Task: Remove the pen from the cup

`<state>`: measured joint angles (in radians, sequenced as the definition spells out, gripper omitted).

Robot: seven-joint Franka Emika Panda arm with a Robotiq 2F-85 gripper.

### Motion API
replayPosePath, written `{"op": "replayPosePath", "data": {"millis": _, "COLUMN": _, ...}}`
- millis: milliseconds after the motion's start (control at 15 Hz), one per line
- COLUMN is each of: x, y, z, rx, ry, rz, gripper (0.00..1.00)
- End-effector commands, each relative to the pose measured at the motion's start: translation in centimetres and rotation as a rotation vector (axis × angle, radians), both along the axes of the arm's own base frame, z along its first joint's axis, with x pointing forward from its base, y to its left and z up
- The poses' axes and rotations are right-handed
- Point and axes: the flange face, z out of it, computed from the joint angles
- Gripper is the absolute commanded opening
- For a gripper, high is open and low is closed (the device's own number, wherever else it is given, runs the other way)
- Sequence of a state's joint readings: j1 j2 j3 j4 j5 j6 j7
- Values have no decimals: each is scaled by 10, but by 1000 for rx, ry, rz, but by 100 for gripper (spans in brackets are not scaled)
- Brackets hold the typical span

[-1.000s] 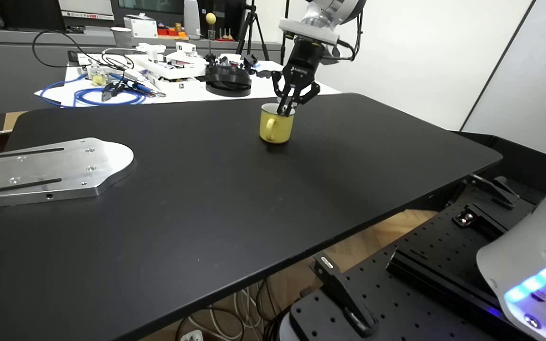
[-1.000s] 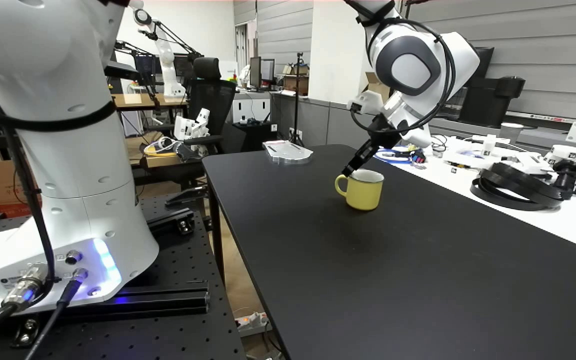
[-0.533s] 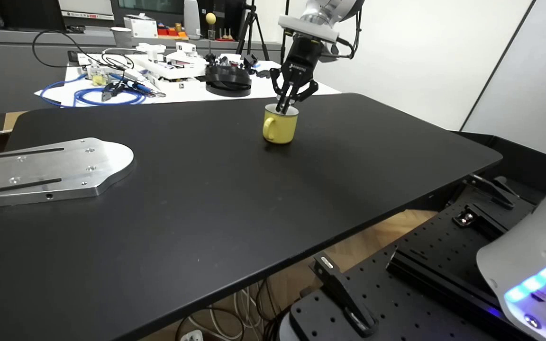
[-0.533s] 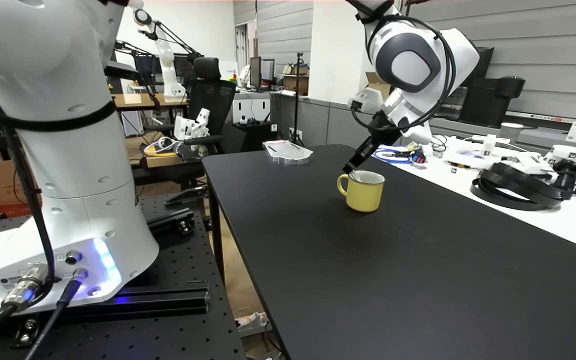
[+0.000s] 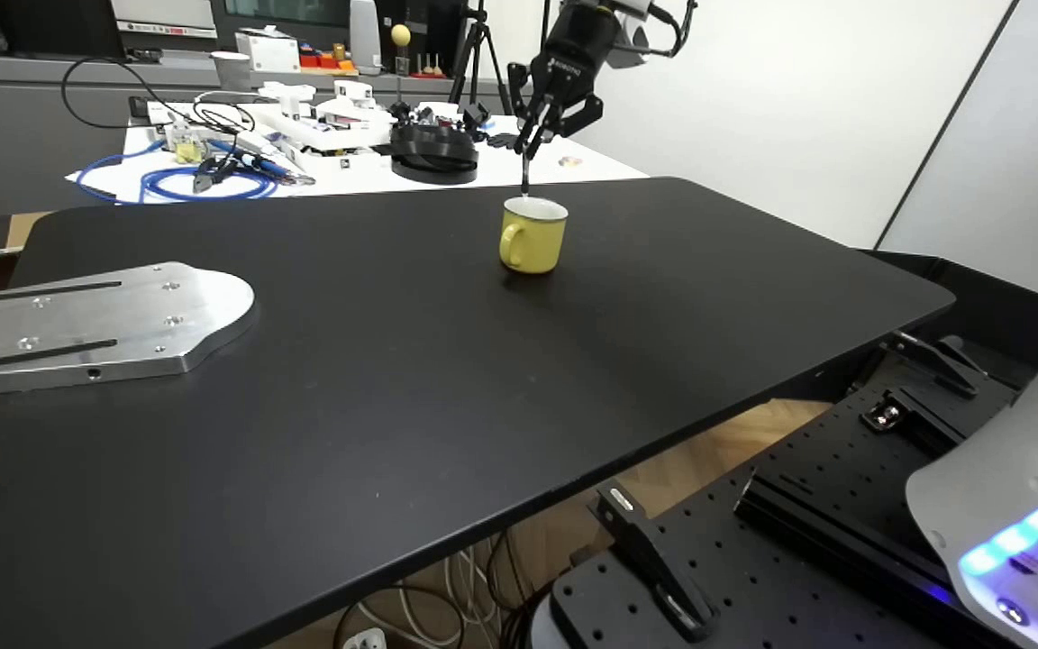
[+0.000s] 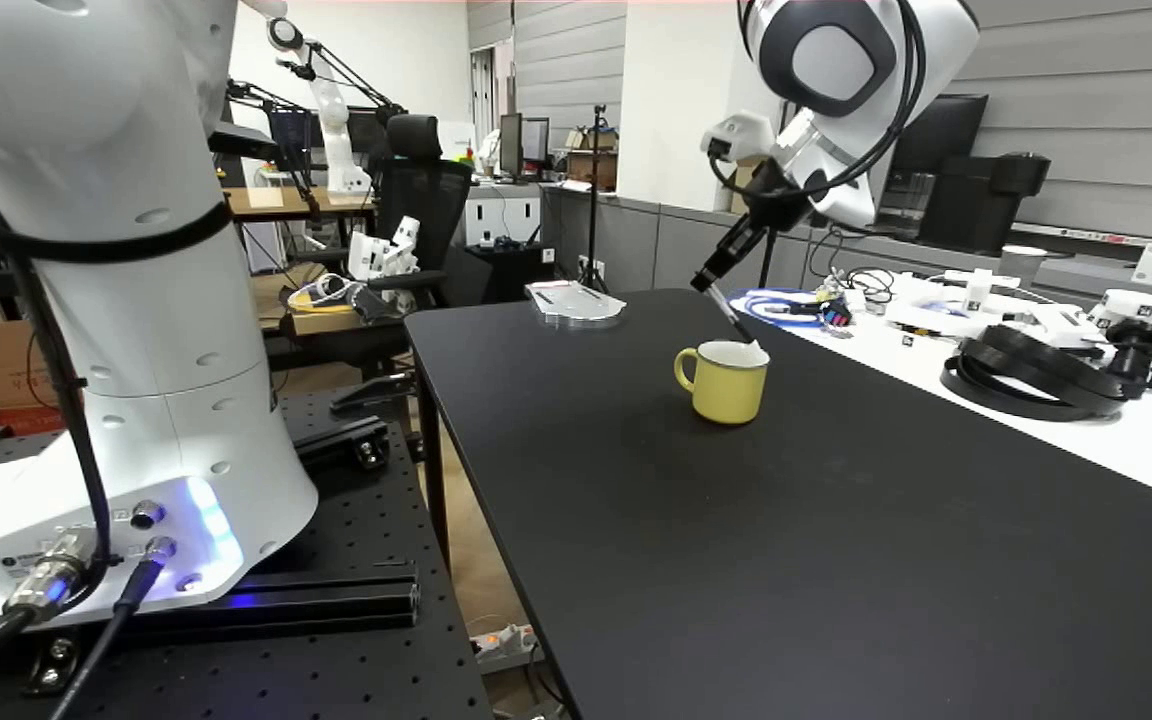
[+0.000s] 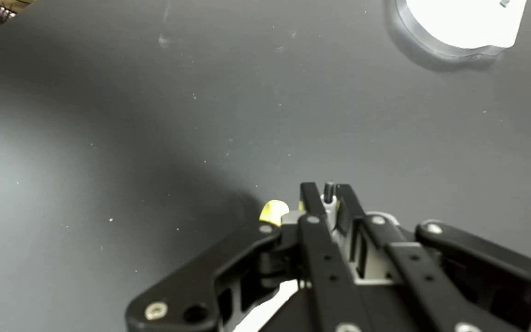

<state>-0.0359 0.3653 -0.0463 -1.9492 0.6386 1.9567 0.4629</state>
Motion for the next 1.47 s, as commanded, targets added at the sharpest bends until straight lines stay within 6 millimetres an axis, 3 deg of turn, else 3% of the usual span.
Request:
{"op": "replayPosePath", "data": {"millis": 0, "x": -11, "y": 1, "z": 46, "rx": 14, "ry": -34, "rz": -5, "gripper": 3}}
{"op": "replayPosePath", "data": {"millis": 267, "x": -35, "y": -7, "z": 67, "rx": -51, "ry": -50, "rz": 21, "gripper": 3}}
{"op": "replayPosePath", "data": {"millis": 533, "x": -68, "y": -28, "z": 61, "rx": -186, "ry": -57, "rz": 46, "gripper": 3}}
{"op": "replayPosePath", "data": {"millis": 800, "x": -90, "y": -52, "z": 38, "rx": -310, "ry": -106, "rz": 40, "gripper": 3}}
{"op": "replayPosePath", "data": {"millis": 1400, "x": -107, "y": -79, "z": -40, "rx": -477, "ry": -182, "rz": -9, "gripper": 3}}
